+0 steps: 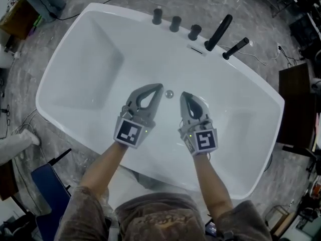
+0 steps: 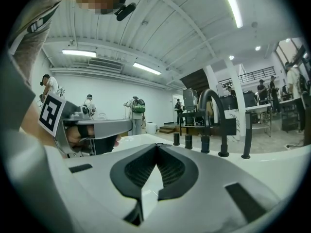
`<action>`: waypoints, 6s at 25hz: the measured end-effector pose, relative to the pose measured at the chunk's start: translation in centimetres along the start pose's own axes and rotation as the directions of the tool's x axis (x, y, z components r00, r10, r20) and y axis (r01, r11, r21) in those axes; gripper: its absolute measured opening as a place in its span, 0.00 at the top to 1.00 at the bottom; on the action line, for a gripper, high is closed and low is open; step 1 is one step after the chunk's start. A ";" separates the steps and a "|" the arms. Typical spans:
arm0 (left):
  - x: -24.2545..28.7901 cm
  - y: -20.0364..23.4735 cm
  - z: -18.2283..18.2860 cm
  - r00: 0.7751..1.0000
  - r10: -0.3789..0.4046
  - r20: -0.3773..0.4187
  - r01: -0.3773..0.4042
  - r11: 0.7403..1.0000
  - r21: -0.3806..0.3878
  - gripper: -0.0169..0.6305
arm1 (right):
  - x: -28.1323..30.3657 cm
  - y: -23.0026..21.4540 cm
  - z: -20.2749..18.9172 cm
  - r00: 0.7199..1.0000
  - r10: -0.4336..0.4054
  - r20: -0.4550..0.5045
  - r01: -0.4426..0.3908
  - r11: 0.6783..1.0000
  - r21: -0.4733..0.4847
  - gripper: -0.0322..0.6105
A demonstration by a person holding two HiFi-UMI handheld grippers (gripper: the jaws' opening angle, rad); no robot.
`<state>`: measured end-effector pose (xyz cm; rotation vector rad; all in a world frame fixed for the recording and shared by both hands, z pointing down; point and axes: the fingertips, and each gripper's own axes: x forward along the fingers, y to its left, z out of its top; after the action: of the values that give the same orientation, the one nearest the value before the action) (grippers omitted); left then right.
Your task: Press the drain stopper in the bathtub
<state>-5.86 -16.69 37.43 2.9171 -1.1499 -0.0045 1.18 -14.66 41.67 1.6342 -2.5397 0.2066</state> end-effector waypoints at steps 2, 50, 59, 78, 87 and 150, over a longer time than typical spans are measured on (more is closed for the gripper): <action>0.2 0.4 -0.9 1.000 -0.007 0.008 0.007 1.000 0.005 0.97 | 0.6 0.0 -0.9 1.000 -0.004 0.006 0.004 1.000 0.003 0.95; 7.3 4.5 -24.8 0.995 -0.101 0.006 0.101 0.993 -0.061 0.97 | 12.4 -5.6 -29.5 0.979 -0.052 -0.199 0.060 0.998 0.036 0.95; 7.9 4.3 -27.7 0.993 -0.114 0.001 0.114 0.990 -0.082 0.97 | 14.1 -7.3 -37.6 0.951 -0.041 -0.306 0.067 0.995 0.073 0.95; 8.4 2.9 -31.8 0.992 -0.115 -0.055 0.106 0.984 -0.144 0.97 | 15.8 -10.1 -54.0 0.791 -0.059 -0.608 0.162 0.980 0.115 0.95; 8.6 3.3 -33.4 0.992 -0.106 -0.067 0.094 0.982 -0.163 0.97 | 15.9 -10.0 -57.7 0.726 -0.057 -0.686 0.169 0.981 0.098 0.95; 0.2 -6.7 0.8 0.967 0.129 -0.221 -0.171 0.968 -0.183 0.97 | -1.8 -2.6 -3.8 0.920 0.075 -0.385 -0.011 0.986 0.166 0.95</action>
<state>-1.13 -11.88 36.62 2.5775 -1.2522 0.1701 4.35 -13.41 45.25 1.4118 -2.3000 0.6854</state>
